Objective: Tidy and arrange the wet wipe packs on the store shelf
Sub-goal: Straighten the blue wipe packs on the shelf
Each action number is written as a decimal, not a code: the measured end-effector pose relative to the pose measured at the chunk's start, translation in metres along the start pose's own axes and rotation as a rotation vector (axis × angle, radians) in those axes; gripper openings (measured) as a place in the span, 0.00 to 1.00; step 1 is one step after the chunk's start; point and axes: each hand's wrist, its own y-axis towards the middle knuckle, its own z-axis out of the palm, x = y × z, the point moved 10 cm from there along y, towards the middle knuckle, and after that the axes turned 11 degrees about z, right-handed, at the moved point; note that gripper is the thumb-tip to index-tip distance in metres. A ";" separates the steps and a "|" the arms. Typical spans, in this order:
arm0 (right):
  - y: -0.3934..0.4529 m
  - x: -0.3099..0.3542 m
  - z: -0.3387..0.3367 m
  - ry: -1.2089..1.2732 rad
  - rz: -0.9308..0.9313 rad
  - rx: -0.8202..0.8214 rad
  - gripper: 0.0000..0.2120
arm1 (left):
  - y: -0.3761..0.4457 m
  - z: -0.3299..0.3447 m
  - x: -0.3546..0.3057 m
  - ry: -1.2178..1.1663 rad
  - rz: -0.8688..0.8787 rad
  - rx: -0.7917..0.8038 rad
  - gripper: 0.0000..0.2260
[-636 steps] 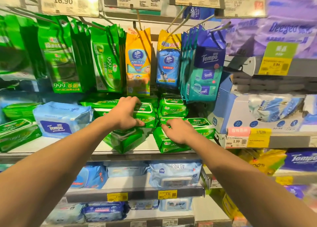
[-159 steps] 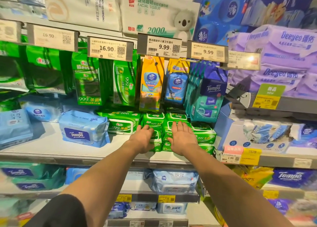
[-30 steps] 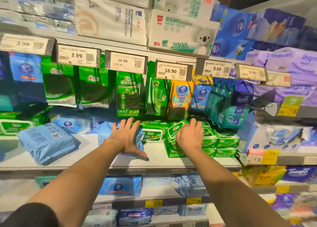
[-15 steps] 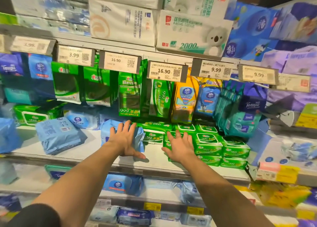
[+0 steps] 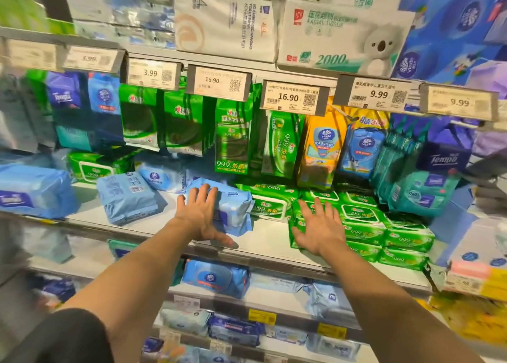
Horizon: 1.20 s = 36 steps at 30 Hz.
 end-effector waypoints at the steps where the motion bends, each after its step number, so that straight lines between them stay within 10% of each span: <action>1: -0.001 0.000 0.000 -0.009 0.009 0.012 0.38 | 0.000 -0.001 0.005 0.000 0.006 -0.006 0.72; 20: 0.014 0.220 -0.023 0.115 -0.130 0.098 0.61 | -0.008 -0.018 0.203 0.048 0.124 -0.024 0.74; 36: 0.012 0.321 -0.026 0.062 -0.326 -0.104 0.47 | -0.007 -0.004 0.260 -0.030 -0.066 -0.020 0.75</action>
